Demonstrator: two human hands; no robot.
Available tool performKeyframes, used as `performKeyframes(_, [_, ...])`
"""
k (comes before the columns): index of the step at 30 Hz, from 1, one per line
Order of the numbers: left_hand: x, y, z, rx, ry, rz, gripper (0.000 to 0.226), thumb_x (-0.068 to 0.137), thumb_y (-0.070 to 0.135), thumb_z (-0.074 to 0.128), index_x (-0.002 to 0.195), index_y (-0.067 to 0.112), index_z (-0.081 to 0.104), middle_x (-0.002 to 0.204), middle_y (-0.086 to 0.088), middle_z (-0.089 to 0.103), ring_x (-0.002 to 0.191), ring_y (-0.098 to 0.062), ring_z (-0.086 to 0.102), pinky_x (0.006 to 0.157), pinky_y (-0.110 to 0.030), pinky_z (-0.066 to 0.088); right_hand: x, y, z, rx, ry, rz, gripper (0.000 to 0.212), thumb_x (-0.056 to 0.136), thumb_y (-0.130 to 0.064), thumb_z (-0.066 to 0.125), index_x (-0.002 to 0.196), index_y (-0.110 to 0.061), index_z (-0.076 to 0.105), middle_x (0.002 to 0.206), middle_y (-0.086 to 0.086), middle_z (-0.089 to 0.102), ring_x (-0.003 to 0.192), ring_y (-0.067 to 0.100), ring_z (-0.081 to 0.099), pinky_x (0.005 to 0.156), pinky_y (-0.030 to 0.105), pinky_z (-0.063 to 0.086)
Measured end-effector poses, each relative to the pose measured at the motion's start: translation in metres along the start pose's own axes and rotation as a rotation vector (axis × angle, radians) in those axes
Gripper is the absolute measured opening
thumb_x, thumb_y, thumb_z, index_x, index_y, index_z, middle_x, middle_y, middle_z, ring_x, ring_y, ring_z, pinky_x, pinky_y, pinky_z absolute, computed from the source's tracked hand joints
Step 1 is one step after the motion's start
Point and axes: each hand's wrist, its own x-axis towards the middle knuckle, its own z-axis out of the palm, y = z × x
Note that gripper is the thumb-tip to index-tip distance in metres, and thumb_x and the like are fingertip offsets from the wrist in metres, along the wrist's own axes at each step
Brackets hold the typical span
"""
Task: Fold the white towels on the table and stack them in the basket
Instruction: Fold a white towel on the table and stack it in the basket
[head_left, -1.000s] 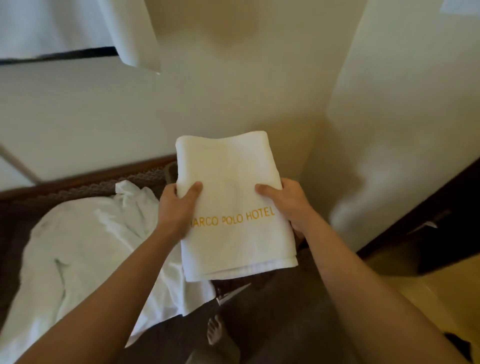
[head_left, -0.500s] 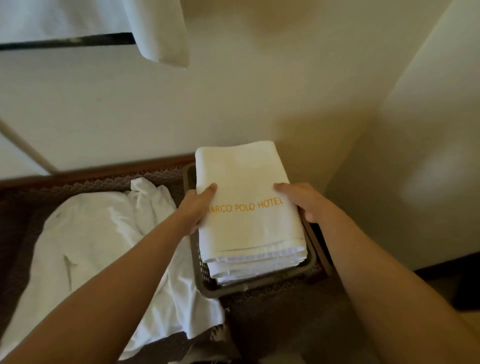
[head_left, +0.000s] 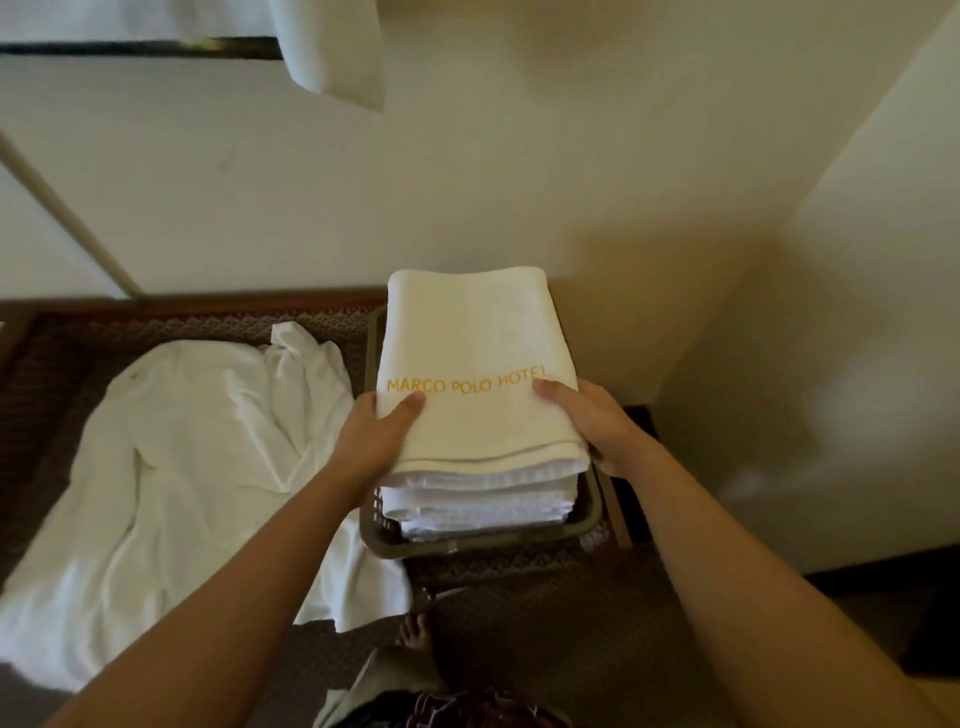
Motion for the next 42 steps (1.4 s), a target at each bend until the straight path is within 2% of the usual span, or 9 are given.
performKeyframes(6, [-0.018, -0.014, 0.013, 0.078, 0.104, -0.019, 0.049, 0.092, 0.052, 0.069, 0.124, 0.019, 0.055, 0.113, 0.003, 0.064, 0.100, -0.020, 0.063, 0.084, -0.035, 0.049, -0.010, 0.033, -0.009, -0.152, 0.033, 0.127, 0.041, 0.087, -0.047, 0.078, 0.119, -0.022, 0.071, 0.110, -0.003, 0.078, 0.104, 0.023, 0.073, 0.097, 0.053, 0.056])
performKeyframes(14, [-0.021, -0.022, 0.015, 0.084, 0.152, -0.026, 0.057, 0.092, 0.054, 0.067, 0.134, 0.018, 0.051, 0.120, 0.003, 0.064, 0.104, -0.020, 0.063, 0.089, -0.039, 0.052, -0.020, 0.038, -0.011, -0.311, 0.077, 0.172, 0.054, 0.091, -0.062, 0.065, 0.100, -0.010, 0.074, 0.093, 0.009, 0.077, 0.086, 0.027, 0.073, 0.069, 0.041, 0.061])
performKeyframes(17, [-0.019, -0.020, 0.015, 0.085, 0.131, -0.051, 0.056, 0.092, 0.055, 0.066, 0.132, 0.019, 0.052, 0.121, 0.001, 0.065, 0.103, -0.020, 0.063, 0.088, -0.039, 0.052, -0.017, 0.039, -0.011, -0.385, 0.079, 0.189, 0.057, 0.091, -0.067, 0.062, 0.093, -0.010, 0.071, 0.071, 0.002, 0.065, 0.066, 0.021, 0.063, 0.053, 0.034, 0.049])
performKeyframes(19, [-0.017, -0.016, 0.013, 0.091, 0.119, -0.077, 0.057, 0.092, 0.054, 0.066, 0.134, 0.019, 0.049, 0.124, 0.000, 0.064, 0.104, -0.021, 0.063, 0.089, -0.040, 0.052, -0.013, 0.033, -0.010, -0.476, 0.091, 0.205, 0.060, 0.090, -0.068, 0.062, 0.110, -0.012, 0.068, 0.088, -0.001, 0.069, 0.077, 0.020, 0.066, 0.060, 0.036, 0.052])
performKeyframes(22, [-0.016, -0.008, 0.014, 0.289, 0.145, -0.024, 0.066, 0.091, 0.045, 0.065, 0.145, 0.022, 0.036, 0.141, -0.007, 0.049, 0.120, -0.029, 0.054, 0.101, -0.047, 0.048, -0.008, 0.025, -0.002, -0.726, 0.241, 0.101, 0.068, 0.089, -0.058, 0.065, 0.135, -0.015, 0.038, 0.129, 0.006, 0.053, 0.109, 0.028, 0.059, 0.086, 0.047, 0.055])
performKeyframes(26, [-0.009, 0.009, 0.030, 0.625, 0.282, 0.418, 0.070, 0.093, 0.039, 0.058, 0.155, 0.024, 0.028, 0.165, -0.008, 0.020, 0.148, -0.033, 0.025, 0.119, -0.052, 0.026, -0.003, 0.020, 0.028, -1.189, 0.390, -0.331, 0.080, 0.096, -0.048, 0.047, 0.160, -0.026, 0.003, 0.169, 0.007, -0.004, 0.154, 0.033, 0.003, 0.120, 0.062, 0.015])
performKeyframes(28, [0.004, 0.008, 0.039, 0.784, 0.192, 0.494, 0.069, 0.099, 0.050, 0.041, 0.161, 0.029, 0.018, 0.171, -0.005, 0.003, 0.156, -0.028, 0.005, 0.125, -0.053, 0.012, 0.006, 0.028, 0.040, -1.310, 0.309, -0.345, 0.078, 0.102, -0.055, 0.030, 0.162, -0.027, -0.011, 0.168, 0.001, -0.025, 0.155, 0.028, -0.020, 0.121, 0.064, -0.002])
performKeyframes(33, [0.021, -0.023, 0.051, 0.970, -0.004, 0.397, 0.078, 0.091, 0.069, 0.004, 0.162, 0.037, -0.005, 0.170, 0.005, -0.021, 0.156, -0.023, -0.019, 0.126, -0.056, 0.005, 0.019, 0.059, 0.037, -1.342, 0.239, -0.237, 0.078, 0.101, -0.064, 0.018, 0.160, -0.030, -0.020, 0.164, -0.006, -0.036, 0.152, 0.026, -0.030, 0.121, 0.067, -0.003])
performKeyframes(42, [0.030, -0.007, 0.048, 0.978, -0.096, 0.352, 0.071, 0.102, 0.063, 0.022, 0.163, 0.035, -0.005, 0.169, 0.004, -0.022, 0.156, -0.026, -0.019, 0.125, -0.059, 0.006, 0.030, 0.044, 0.039, -1.333, 0.179, -0.145, 0.078, 0.101, -0.066, 0.017, 0.159, -0.032, -0.022, 0.161, -0.010, -0.040, 0.152, 0.026, -0.032, 0.119, 0.071, 0.000])
